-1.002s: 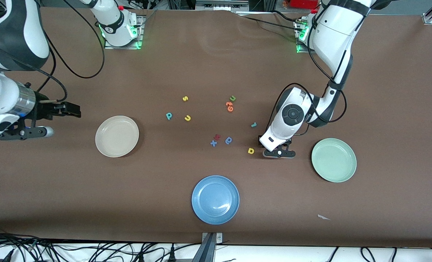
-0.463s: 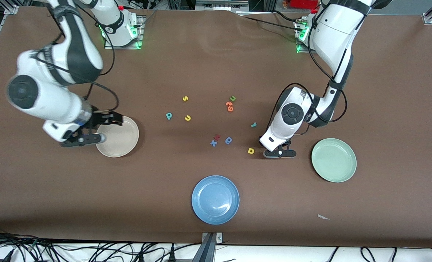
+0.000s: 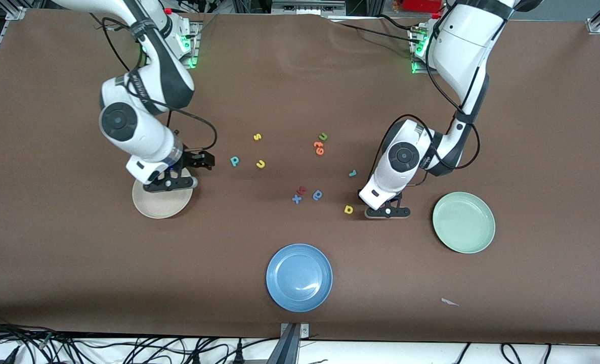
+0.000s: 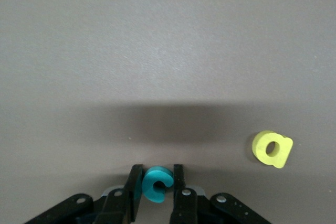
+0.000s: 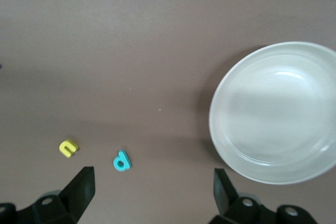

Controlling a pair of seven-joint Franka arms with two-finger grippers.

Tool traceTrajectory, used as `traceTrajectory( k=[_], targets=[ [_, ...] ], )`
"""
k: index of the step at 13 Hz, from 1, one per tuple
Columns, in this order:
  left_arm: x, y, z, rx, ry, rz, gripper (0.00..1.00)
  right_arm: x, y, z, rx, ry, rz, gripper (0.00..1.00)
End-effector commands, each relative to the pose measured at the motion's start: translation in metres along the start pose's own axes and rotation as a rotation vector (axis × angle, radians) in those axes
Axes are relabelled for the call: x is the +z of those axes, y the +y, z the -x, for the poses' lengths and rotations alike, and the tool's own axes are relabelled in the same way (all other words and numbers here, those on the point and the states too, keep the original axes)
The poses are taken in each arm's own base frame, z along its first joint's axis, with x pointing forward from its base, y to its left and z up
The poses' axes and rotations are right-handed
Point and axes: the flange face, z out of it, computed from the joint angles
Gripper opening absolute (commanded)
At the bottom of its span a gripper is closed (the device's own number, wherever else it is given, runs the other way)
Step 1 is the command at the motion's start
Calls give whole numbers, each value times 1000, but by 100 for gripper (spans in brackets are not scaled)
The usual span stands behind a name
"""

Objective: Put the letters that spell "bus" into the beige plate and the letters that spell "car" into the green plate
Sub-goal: 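Place the c on the green plate while the right gripper reaches the d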

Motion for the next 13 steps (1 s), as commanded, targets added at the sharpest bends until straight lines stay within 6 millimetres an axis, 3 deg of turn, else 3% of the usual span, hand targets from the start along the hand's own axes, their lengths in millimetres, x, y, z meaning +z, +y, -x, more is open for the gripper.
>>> traceTrajectory(
  k=[1,3,8,9,11,13],
  targets=[
    [-44,-40,-29,100,-43,-89,10,35,-22,37,21,52,31,100],
    [-66,-80,-50,198,-94,-105,11,57,-32,51,14,72,54,100],
    [-65,-204,-77,492,-151,-166,17,102,-48,62,-16,65,49,100],
    [-58,-225,-81,521,-161,-161,27,113,-52,66,-17,80,48,100],
    [-56,-231,-94,557,-145,-149,100,135,-57,72,-33,101,77,100],
    [-70,-212,-101,471,-102,-80,100,149,-61,77,-40,129,108,100]
  ],
)
